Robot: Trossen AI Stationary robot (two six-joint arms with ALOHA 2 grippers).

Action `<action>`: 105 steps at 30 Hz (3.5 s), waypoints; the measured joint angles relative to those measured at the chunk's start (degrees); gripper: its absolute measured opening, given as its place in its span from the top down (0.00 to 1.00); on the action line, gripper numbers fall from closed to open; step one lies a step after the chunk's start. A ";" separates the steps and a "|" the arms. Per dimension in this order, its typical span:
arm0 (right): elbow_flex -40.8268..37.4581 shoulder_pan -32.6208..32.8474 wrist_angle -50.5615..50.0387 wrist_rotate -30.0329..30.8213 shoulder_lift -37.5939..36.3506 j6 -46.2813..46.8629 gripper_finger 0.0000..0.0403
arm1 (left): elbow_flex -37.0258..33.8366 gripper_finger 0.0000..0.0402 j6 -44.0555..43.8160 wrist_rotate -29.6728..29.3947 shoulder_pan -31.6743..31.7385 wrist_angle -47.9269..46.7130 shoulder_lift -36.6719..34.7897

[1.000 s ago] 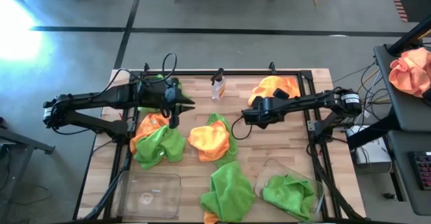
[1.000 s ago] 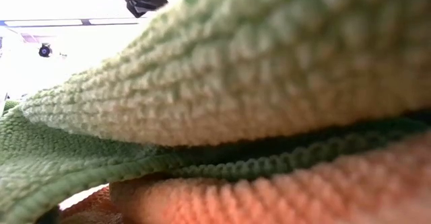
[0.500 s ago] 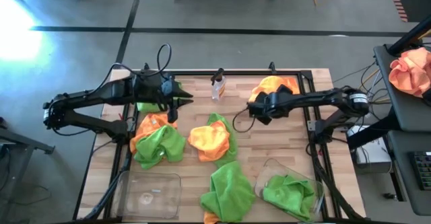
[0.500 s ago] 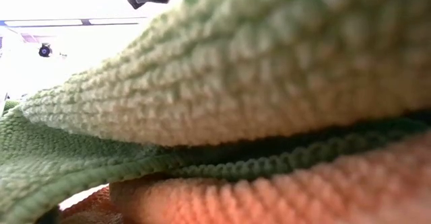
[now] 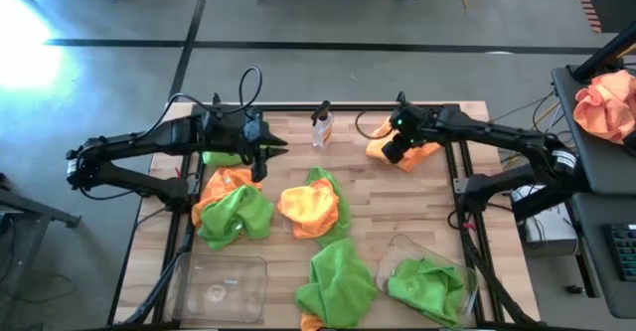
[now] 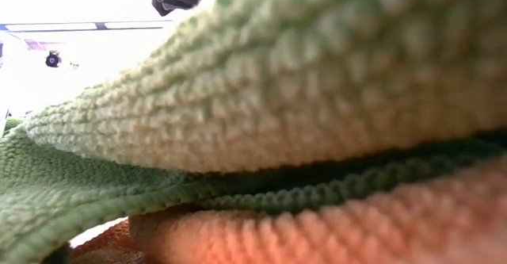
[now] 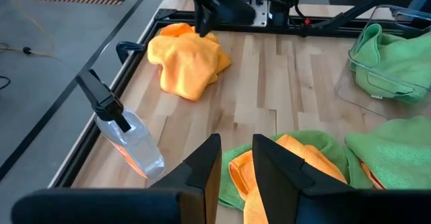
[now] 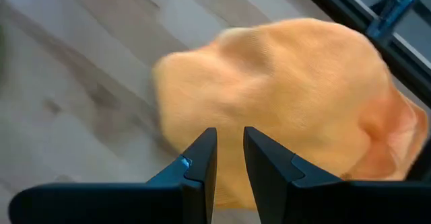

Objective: Sort microfiber towel by color & place in baskets
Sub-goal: Put the orange microfiber cloth into the left transparent bin

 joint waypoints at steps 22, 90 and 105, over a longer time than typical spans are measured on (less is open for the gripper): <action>-1.06 -10.76 -0.35 -7.19 7.83 -11.50 0.65 | -0.01 0.83 0.26 0.02 0.00 -0.46 0.34; 13.61 -11.62 -1.39 -7.59 11.43 -5.49 0.98 | -0.07 0.83 0.90 0.02 0.01 -0.90 0.29; 24.40 -1.75 -3.90 -4.93 6.50 3.59 0.98 | -0.07 0.83 2.40 -3.04 0.20 -0.81 0.29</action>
